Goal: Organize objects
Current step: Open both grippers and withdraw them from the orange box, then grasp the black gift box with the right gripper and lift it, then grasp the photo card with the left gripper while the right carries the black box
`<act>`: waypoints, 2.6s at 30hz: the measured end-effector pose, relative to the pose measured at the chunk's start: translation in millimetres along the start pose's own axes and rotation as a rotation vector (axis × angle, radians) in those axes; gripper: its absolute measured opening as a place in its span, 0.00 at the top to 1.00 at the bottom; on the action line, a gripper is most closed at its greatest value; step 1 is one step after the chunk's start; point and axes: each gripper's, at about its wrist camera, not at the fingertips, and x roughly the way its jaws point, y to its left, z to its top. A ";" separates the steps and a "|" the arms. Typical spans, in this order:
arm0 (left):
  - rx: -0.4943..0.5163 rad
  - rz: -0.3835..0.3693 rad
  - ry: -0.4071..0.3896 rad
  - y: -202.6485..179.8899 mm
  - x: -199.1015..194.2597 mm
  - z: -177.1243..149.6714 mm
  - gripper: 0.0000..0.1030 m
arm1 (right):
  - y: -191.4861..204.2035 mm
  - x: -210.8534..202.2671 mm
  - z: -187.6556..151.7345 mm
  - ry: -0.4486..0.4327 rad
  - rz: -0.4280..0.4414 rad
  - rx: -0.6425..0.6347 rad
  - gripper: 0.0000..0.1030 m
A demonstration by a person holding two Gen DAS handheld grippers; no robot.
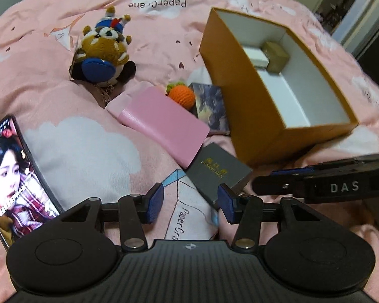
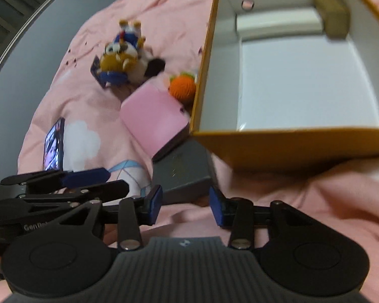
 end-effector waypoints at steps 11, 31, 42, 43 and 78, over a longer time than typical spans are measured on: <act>0.010 0.048 0.026 0.3 7.3 3.0 0.55 | -32.0 31.8 17.7 0.038 0.075 0.199 0.40; 0.007 0.036 0.019 -0.2 6.5 4.7 0.55 | -19.0 36.9 14.2 0.021 0.094 0.100 0.59; -0.012 -0.043 -0.063 0.0 -11.8 12.0 0.55 | 19.3 -24.7 5.7 -0.141 0.001 -0.151 0.63; -0.014 -0.051 -0.076 -1.4 -14.2 14.8 0.55 | 23.1 -29.0 7.2 -0.161 0.001 -0.166 0.63; -0.109 -0.184 0.187 5.9 123.1 122.9 0.45 | -61.1 -61.4 99.7 -0.392 -0.162 -0.041 0.65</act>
